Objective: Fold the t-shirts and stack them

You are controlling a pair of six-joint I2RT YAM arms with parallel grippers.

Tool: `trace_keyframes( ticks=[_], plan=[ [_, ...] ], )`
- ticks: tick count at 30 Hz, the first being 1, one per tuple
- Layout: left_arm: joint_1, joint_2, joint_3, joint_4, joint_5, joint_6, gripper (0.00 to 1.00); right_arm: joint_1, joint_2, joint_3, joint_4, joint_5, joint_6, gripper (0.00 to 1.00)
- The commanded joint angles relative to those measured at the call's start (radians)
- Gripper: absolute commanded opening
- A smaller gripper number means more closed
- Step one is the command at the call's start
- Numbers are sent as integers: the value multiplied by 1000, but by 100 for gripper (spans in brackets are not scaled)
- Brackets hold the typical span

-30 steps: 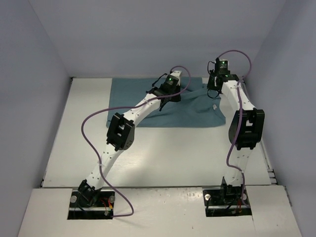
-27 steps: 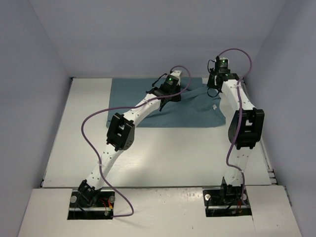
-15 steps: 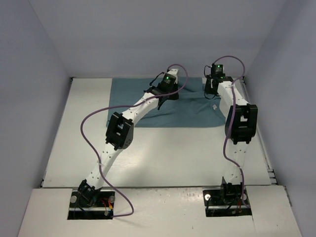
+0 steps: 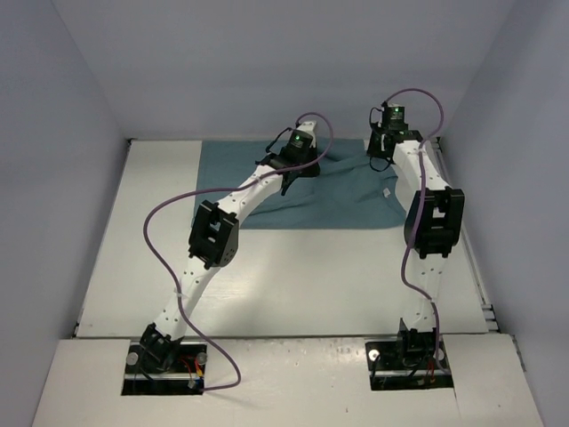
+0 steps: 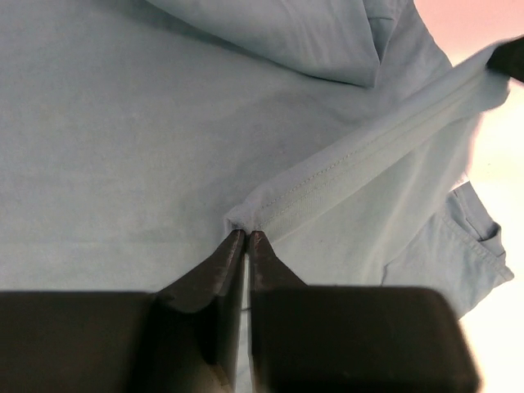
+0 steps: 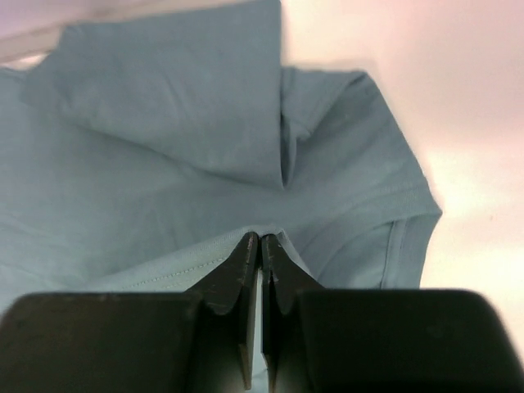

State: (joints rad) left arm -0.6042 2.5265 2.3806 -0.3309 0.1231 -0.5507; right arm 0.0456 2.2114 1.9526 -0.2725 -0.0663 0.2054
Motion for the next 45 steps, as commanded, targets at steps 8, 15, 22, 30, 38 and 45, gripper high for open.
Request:
trace_keyframes(
  ticks=[8,15,22,30,38,45],
  plan=[
    [84,-218,-63,13,-25,34,64,-2,-73,44,35,-19,-25,40],
    [131,-596,-458,-155,-120,208,64,90,-309,-168,35,-10,-18,43],
    [231,-892,-983,-171,-156,203,64,127,-400,-525,86,-28,94,41],
    [311,-814,-1118,-84,-176,219,62,129,-372,-772,203,-30,140,38],
    [357,-744,-1185,-48,-181,190,60,90,-381,-898,210,8,175,37],
    [374,-805,-1331,-48,-147,80,59,15,-495,-1044,170,17,277,37]
  ],
)
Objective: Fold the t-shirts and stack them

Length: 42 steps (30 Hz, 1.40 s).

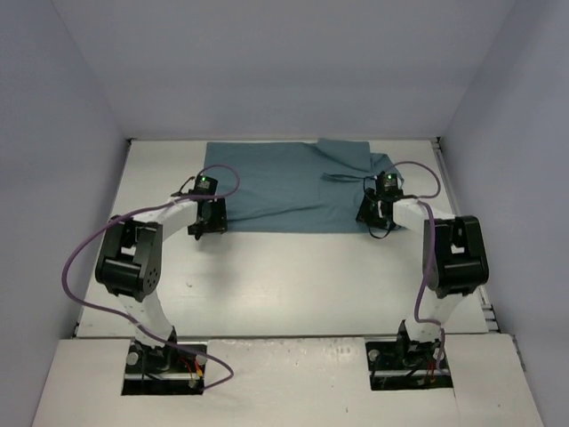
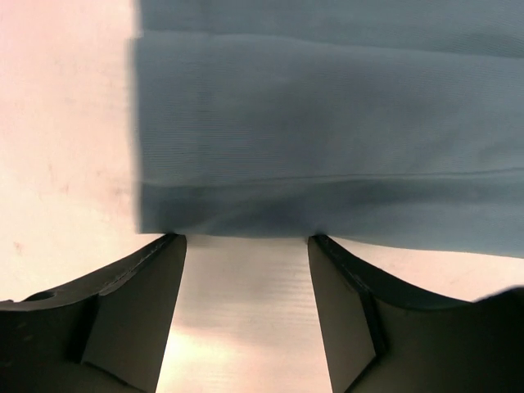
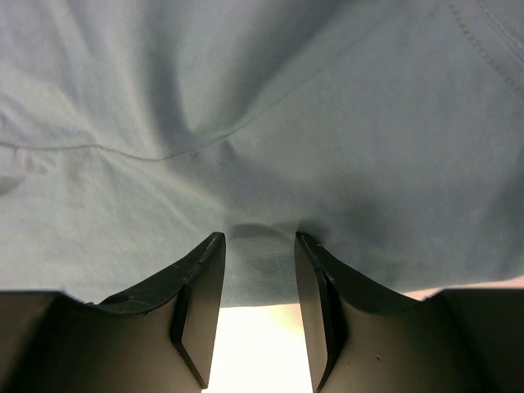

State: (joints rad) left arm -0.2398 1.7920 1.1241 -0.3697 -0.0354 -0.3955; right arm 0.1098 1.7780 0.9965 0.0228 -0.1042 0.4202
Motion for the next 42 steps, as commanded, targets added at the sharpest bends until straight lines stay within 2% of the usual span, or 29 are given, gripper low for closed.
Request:
trace_keyframes(
  ticks=[1,7,10,14,17,21,28,42],
  plan=[
    [10,-88,-97,-5,15,-85,58,-54,-96,-104,-133,59,66,37],
    [10,-245,-133,-78,35,-78,57,-13,-261,-129,-202,73,66,38],
    [10,-321,-64,-99,18,38,58,23,-311,-78,-221,55,17,38],
    [10,-270,108,-154,9,291,58,54,-365,-21,-227,14,-49,38],
    [16,-171,229,-223,13,341,55,61,-392,2,-227,-20,-72,39],
    [19,-54,331,-277,29,268,50,67,-411,-9,-227,-23,-81,39],
    [30,40,384,-312,59,150,46,71,-442,-64,-225,-30,-77,39],
    [36,153,470,-422,69,67,40,74,-456,-91,-225,-26,-77,39]
  ],
)
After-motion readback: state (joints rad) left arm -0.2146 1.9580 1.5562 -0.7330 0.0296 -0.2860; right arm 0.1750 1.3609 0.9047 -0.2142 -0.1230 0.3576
